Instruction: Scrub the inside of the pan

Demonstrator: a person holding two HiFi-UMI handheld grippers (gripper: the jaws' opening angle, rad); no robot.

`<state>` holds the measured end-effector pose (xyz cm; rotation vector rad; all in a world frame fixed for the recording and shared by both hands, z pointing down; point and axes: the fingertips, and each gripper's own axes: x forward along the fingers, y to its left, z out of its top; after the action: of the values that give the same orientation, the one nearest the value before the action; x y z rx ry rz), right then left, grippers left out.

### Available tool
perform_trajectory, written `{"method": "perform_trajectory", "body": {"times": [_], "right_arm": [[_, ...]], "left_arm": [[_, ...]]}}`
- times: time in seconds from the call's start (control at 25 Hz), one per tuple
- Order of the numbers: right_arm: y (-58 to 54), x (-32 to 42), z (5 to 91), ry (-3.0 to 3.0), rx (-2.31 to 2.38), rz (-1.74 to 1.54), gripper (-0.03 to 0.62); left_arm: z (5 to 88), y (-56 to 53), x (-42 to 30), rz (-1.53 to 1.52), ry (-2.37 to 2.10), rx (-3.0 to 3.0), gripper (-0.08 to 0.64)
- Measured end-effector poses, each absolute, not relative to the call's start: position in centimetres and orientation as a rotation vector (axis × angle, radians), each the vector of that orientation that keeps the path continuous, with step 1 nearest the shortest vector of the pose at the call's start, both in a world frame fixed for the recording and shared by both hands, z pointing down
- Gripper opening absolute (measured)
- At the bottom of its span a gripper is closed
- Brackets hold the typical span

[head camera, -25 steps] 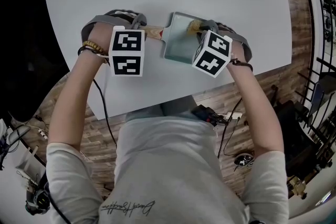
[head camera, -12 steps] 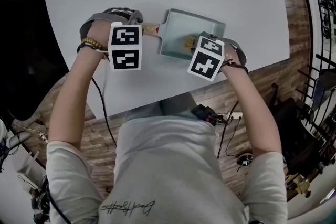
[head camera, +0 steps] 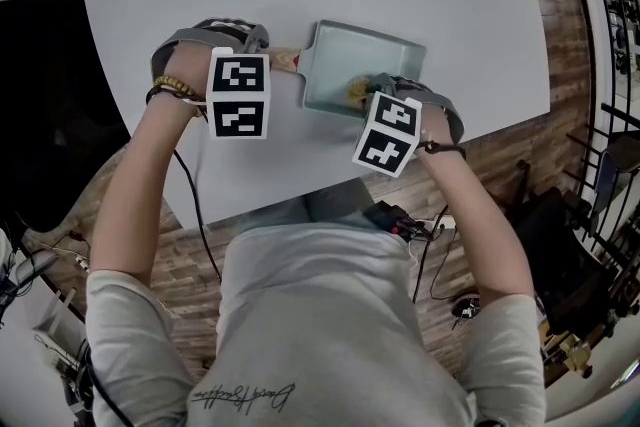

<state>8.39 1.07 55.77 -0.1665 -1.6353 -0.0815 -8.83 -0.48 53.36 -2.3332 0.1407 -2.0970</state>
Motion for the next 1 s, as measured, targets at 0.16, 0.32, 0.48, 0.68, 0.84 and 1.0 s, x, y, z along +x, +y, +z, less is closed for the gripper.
{"method": "perform_trajectory", "body": {"times": [0.16, 0.32, 0.48, 0.68, 0.84, 1.0], "right_arm": [[-3.6, 8.3, 56.1, -1.635, -0.027, -0.147, 0.069], [-7.2, 8.3, 56.2, -1.614, 0.043, -0.179, 0.069], [-7.5, 8.4, 55.9, -1.617, 0.043, -0.189, 0.069], [-7.6, 8.4, 56.0, -1.626, 0.028, -0.167, 0.069], [-6.7, 8.7, 56.1, -1.623, -0.013, -0.118, 0.067], [-4.9, 9.2, 56.2, -1.603, -0.053, -0.095, 0.067]], "left_arm": [[53.4, -0.4, -8.9, -2.098, 0.117, -2.325, 0.149], [53.3, -0.2, -8.8, -2.091, 0.123, -2.336, 0.149], [53.1, -0.3, -8.7, -2.088, 0.135, -2.341, 0.149], [53.2, -0.5, -8.8, -2.098, 0.158, -2.341, 0.149], [53.4, -0.6, -8.9, -2.119, 0.199, -2.359, 0.149], [53.6, -0.8, -9.2, -2.121, 0.214, -2.370, 0.150]]}}
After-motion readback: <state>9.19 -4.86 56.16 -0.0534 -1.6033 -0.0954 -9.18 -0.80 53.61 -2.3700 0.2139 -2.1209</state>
